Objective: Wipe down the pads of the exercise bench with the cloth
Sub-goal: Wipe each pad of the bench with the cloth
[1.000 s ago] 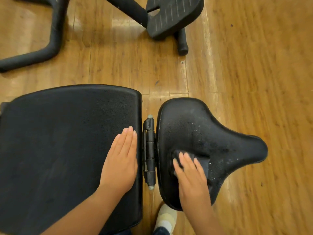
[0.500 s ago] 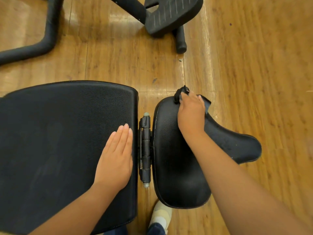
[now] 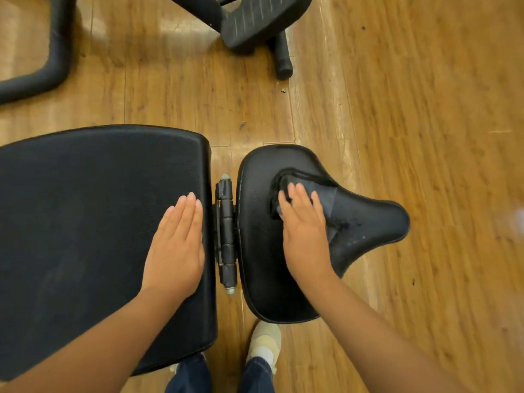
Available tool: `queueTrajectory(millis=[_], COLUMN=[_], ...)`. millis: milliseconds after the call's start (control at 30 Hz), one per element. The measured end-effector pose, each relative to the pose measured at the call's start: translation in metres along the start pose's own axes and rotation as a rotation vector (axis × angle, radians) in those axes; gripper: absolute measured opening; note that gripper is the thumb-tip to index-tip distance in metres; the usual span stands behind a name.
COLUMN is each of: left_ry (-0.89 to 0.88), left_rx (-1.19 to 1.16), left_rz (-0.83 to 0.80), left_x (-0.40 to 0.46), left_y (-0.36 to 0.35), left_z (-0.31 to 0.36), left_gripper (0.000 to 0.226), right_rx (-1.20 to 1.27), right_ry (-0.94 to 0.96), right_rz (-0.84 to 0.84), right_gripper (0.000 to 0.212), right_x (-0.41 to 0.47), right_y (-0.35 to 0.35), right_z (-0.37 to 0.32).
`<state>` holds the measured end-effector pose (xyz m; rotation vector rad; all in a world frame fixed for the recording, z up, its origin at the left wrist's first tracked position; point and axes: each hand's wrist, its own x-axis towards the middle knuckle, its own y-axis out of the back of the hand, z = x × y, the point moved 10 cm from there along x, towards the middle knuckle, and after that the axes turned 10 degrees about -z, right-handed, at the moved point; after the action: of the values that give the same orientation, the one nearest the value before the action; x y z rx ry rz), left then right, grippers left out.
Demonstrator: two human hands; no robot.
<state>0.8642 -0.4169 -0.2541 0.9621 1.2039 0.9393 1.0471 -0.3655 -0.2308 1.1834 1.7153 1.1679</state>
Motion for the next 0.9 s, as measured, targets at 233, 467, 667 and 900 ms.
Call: queueTrajectory(millis=[233,467,667,900], left_ry=[0.004,0.011,0.006,0.003], left_rx=[0.019,0.005,0.012,0.025], left_rz=[-0.002,0.015,0.017,0.017], left_x=[0.000,0.001,0.000,0.001], left_y=[0.000,0.001,0.002,0.001], left_z=[0.001,0.002,0.001,0.002], left_gripper=[0.055,0.055,0.055,0.055], right_rx=[0.084,0.068,0.055,0.030], right_ry=[-0.008,0.001,-0.014,-0.175], right_rz=[-0.089,-0.169,-0.072,0.060], right_gripper=[0.051,0.042,0.044,0.044], right_x=[-0.113,-0.163,-0.143,-0.073], right_y=[-0.026,-0.045,-0.026,0.008], right_z=[-0.012,-0.009,-0.002,0.036])
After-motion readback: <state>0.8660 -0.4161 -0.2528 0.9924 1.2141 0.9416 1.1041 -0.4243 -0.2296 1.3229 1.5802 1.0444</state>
